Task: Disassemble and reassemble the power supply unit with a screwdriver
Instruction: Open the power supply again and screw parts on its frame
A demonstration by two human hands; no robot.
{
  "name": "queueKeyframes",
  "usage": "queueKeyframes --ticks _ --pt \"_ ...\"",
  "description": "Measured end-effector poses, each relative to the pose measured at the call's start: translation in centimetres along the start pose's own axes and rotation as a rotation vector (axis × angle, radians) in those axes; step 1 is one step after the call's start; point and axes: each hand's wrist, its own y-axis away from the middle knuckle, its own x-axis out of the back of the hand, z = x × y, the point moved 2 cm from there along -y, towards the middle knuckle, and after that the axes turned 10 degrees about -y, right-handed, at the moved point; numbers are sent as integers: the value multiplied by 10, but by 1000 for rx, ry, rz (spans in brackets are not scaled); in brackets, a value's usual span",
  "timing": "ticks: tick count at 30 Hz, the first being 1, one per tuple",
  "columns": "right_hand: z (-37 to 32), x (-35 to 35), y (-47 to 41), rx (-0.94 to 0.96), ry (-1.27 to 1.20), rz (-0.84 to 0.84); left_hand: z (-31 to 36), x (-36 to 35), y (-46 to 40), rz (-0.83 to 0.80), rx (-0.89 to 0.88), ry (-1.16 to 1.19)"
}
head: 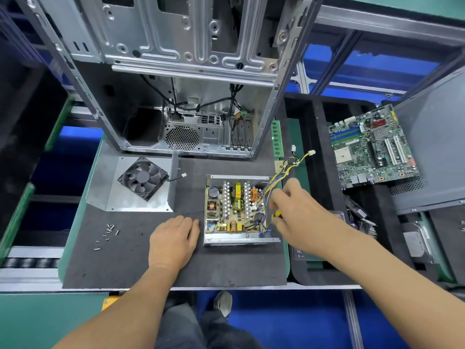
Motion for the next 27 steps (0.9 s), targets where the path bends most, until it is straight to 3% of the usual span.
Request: queueKeyframes --ticks 5,9,13,17,22,25,27 --pt "4 -3 2 -104 250 -2 0 1 0 13 -5 5" --pt "6 -5 4 -3 10 -42 0 0 -1 18 2 6" --pt "8 -5 5 -98 251 -24 -1 0 -1 20 3 10" --pt "8 -7 8 -13 -80 -63 0 -1 0 22 14 14" --pt "5 -7 7 -121 229 35 0 -1 1 23 2 17" --pt "6 -7 8 -48 25 13 1 0 1 29 3 18" --pt "5 -8 6 6 39 -4 -1 0 0 22 5 15"
